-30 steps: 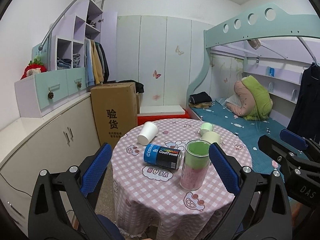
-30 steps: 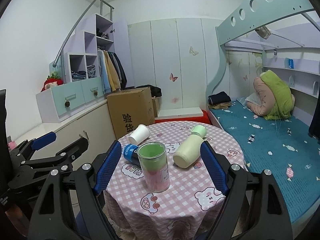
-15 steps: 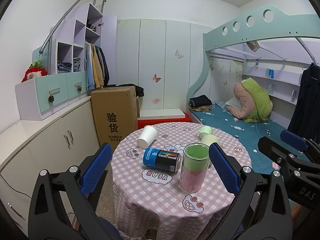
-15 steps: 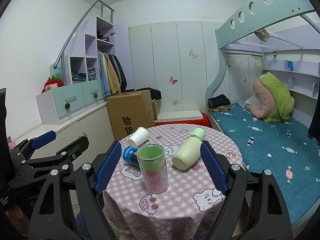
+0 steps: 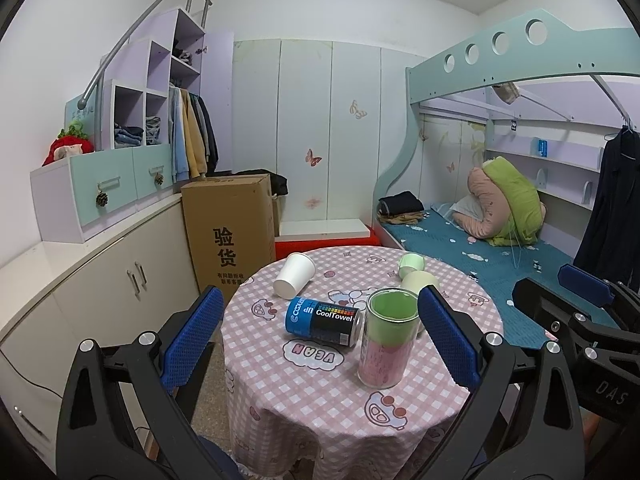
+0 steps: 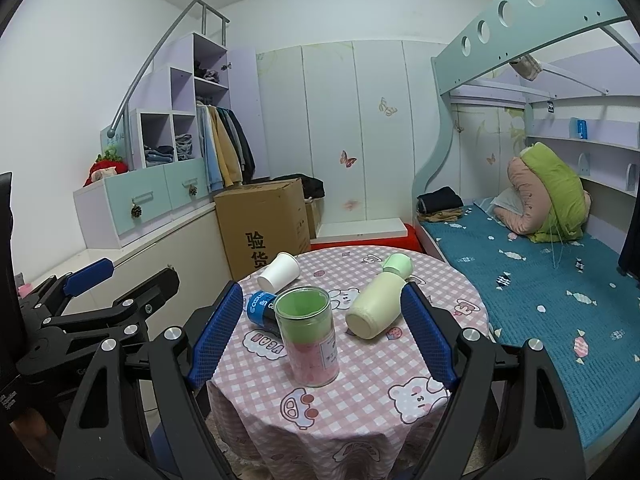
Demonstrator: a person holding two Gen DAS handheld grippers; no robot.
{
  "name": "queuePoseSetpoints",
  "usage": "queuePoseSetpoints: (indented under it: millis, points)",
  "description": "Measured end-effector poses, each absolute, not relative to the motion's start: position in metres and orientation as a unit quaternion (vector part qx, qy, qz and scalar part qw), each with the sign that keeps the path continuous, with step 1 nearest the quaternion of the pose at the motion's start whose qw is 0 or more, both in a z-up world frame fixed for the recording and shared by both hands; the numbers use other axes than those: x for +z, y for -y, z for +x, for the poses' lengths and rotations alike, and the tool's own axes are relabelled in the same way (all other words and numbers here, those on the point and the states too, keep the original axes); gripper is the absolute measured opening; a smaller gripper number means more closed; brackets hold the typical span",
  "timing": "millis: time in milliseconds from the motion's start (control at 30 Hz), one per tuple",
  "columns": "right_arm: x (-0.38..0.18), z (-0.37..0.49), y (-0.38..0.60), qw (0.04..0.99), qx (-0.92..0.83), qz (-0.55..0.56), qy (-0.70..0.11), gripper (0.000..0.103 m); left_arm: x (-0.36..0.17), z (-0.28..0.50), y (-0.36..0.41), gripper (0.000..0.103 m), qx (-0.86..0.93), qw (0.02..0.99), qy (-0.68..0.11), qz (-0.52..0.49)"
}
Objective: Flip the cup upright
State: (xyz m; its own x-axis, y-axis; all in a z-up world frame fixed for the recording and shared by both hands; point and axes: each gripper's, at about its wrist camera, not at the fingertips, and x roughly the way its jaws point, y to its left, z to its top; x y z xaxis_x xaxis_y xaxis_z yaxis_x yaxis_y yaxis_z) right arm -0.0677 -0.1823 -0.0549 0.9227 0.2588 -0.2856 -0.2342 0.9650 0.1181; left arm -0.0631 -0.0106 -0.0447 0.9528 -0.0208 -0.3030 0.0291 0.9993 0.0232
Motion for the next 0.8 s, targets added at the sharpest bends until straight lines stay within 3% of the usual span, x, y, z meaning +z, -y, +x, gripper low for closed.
queuePoseSetpoints:
  millis: [800]
  points:
    - [-0.0569, -0.0666, 0.1793, 0.979, 0.128, 0.040, -0.155, 0.078, -0.0388, -0.0609, 0.0109, 0.098, -0.007, 0.989, -0.147, 0.024]
